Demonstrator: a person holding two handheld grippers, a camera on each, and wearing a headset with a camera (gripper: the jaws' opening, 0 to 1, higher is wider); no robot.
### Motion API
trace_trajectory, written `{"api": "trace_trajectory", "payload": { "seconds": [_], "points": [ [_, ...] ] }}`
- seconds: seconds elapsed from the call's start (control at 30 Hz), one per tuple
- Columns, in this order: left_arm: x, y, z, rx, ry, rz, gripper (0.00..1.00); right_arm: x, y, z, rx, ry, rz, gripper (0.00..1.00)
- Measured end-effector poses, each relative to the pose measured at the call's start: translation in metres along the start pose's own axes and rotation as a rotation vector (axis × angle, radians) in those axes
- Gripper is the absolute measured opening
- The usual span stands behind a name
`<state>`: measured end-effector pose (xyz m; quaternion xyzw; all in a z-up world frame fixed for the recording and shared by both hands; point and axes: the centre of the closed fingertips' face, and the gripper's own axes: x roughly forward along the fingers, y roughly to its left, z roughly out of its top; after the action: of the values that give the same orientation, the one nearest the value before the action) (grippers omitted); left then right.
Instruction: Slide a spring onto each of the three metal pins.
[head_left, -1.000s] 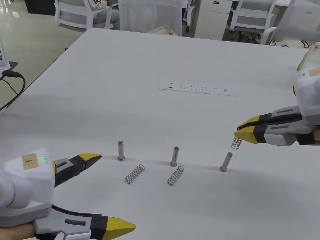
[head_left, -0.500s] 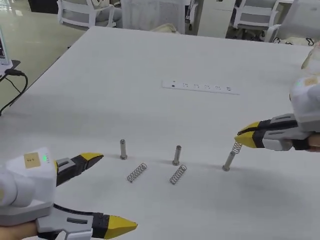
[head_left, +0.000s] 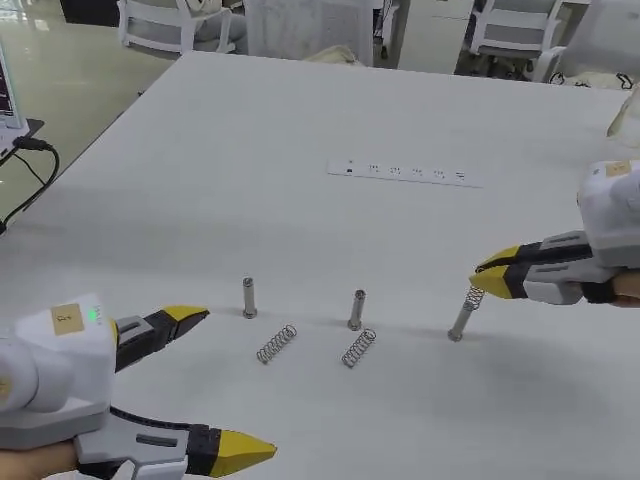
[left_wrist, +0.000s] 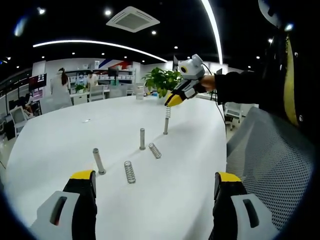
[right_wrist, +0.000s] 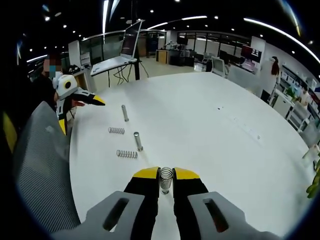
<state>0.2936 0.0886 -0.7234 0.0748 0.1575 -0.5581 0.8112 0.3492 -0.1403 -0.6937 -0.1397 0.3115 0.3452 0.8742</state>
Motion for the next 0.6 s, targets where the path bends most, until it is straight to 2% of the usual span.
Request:
{"api": "trace_trajectory", "payload": {
  "seconds": [0.6],
  "points": [
    [-0.0016, -0.0005, -0.0008, -0.003, 0.006, -0.002, 0.94, 0.0064, -0.0006, -0.0071, 0.012, 0.004, 0.001, 0.07]
  ]
}}
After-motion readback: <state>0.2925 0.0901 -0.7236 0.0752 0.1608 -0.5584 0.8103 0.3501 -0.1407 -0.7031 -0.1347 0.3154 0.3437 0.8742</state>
